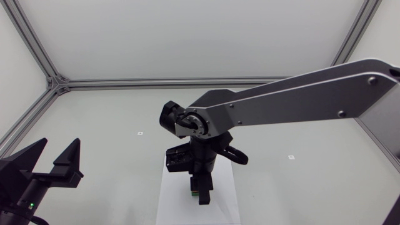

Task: Pick up the orange 2x2 brick with the right arm and stack it on top of the green 2x2 brick in the center

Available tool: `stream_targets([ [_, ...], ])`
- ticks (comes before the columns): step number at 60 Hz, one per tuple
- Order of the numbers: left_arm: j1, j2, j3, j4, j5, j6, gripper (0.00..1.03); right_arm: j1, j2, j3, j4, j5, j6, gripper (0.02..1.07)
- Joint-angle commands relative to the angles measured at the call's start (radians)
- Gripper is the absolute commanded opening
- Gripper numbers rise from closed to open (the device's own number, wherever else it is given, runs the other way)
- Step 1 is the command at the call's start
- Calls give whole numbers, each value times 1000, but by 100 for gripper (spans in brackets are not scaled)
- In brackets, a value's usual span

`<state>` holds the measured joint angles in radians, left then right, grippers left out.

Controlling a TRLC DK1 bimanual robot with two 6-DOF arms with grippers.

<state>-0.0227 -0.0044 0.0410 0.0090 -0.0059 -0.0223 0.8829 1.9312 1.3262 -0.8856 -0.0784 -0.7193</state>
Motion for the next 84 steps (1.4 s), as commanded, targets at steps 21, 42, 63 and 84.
stream_targets([
  [21, 3, -8, -41, -15, 4, 13, 99, 11, 38, -30, 14, 3, -6, 8],
  [42, 3, -8, -41, -15, 4, 13, 99, 18, 71, -28, 10, 12, 23, 8],
  [63, 3, -8, -41, -14, 4, 13, 99, -21, 72, -58, 48, -20, 34, 8],
  [84, 3, -8, -41, -15, 4, 13, 99, 5, 112, -68, 51, 65, 84, 8],
])
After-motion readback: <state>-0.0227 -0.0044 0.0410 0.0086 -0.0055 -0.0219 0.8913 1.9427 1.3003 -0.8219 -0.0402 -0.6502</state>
